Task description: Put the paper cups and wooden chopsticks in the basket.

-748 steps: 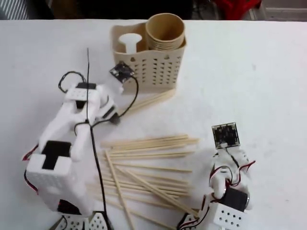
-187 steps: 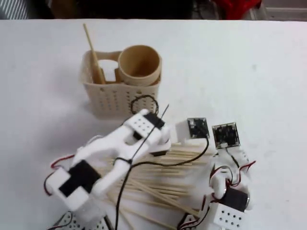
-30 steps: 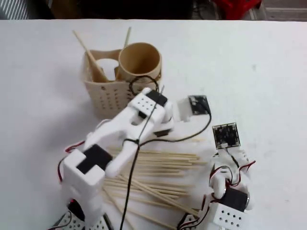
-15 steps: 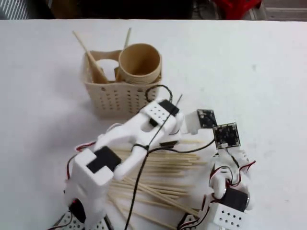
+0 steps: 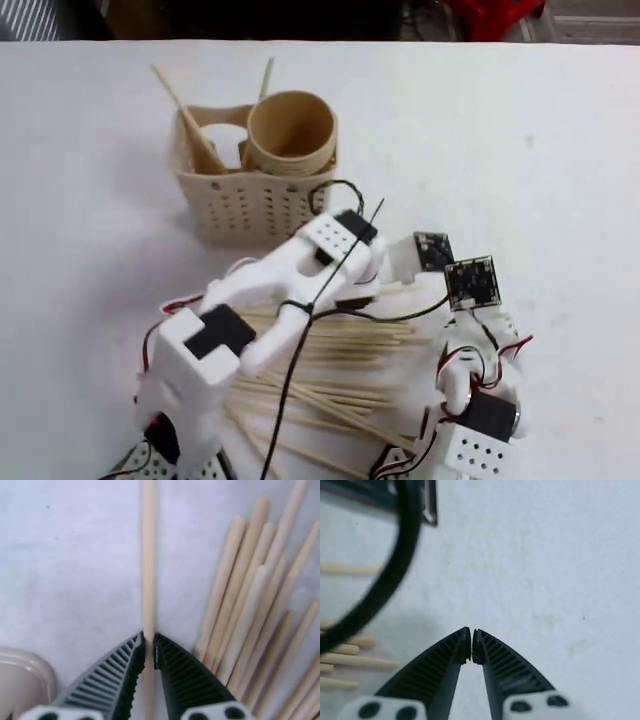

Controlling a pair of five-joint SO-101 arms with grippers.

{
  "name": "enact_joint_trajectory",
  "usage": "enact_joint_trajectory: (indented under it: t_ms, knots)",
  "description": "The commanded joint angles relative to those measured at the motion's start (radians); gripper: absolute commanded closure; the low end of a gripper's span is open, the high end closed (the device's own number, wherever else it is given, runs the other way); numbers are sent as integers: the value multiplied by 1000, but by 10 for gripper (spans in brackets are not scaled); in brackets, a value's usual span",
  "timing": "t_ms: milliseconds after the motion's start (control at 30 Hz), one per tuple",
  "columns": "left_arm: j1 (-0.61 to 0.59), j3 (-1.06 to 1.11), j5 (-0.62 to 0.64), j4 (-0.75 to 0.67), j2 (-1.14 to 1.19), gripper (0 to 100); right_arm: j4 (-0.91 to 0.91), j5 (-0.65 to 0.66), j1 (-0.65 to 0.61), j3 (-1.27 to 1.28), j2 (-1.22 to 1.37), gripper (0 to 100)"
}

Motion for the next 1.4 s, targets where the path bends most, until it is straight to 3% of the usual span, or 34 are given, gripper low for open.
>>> enact_joint_trajectory:
  t_ms: [0,100,367,567,833,1033,1100,1367]
  knots:
    - [-15,-21,38,58,-150,978,7,5,7,6,-10,974]
    - [-41,-21,104,107,-306,978,7,5,7,6,-10,974]
    - [-101,-21,127,207,-788,978,7,5,7,6,-10,974]
    - [-173,-15,218,137,-1178,978,7,5,7,6,-10,974]
    - [-466,203,505,-333,-1313,977,7,5,7,6,-10,974]
    - [-622,526,715,-890,-1313,977,7,5,7,6,-10,974]
    - [-648,608,743,-1019,-1313,976,7,5,7,6,-10,974]
    - [-656,733,746,-1080,-1311,976,7,5,7,6,-10,974]
